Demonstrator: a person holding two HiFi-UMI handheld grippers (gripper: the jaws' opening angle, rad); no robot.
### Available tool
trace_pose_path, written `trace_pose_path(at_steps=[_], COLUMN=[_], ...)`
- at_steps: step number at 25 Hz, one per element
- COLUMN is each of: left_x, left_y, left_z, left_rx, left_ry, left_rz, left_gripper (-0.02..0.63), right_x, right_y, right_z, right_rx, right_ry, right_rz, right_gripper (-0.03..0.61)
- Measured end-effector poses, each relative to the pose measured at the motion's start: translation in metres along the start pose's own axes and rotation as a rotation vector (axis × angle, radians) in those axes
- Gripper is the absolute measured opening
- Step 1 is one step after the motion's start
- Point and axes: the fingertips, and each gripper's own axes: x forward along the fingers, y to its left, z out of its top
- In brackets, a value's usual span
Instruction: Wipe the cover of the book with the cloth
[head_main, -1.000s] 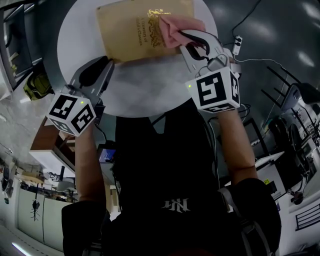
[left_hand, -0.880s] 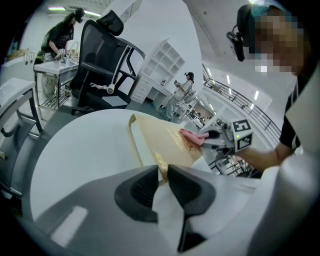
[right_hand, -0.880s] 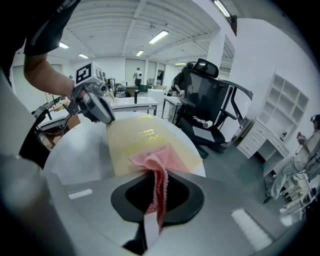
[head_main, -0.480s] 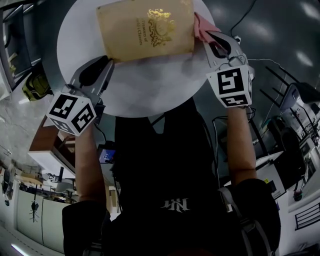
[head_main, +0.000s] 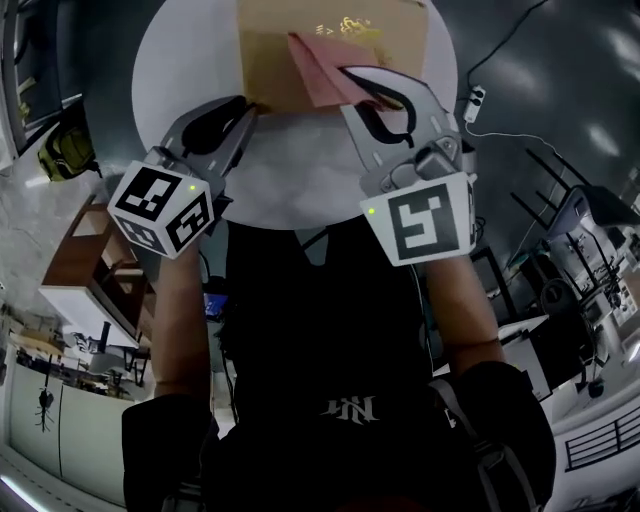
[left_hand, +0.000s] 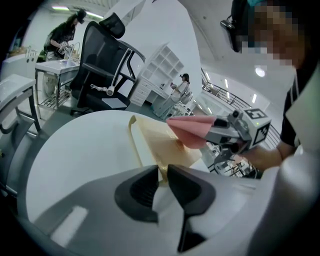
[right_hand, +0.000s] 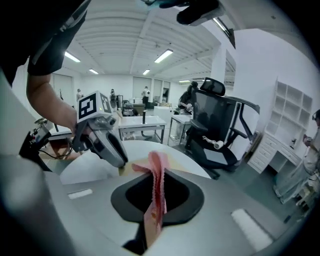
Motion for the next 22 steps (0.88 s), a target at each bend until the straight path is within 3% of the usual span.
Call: trace_pose_path(at_steps=[4,10,22], left_x=[0.001,0.0,0.002], left_y=[0.001,0.001,0.002], left_z=[0.002,0.001,-0.001], left_rx=[0.005,-0.008,-0.005], left_ry=[-0.007,-0.027,-0.023], left_rz=[-0.006,-0.012,-0.013], left_gripper=[0.06,0.059,0.06], right_x=[0.038,0.069,0.068], right_y=[0.039,0.077,0.069], right_z=[0.032,0.023,0.003], right_rx=[-0.062,-0.122,-0.086], right_ry=[-0.076,0.014,0.059], right_rz=[0.11,0.252,0.25], right_gripper=[0.012,0.012,0.012])
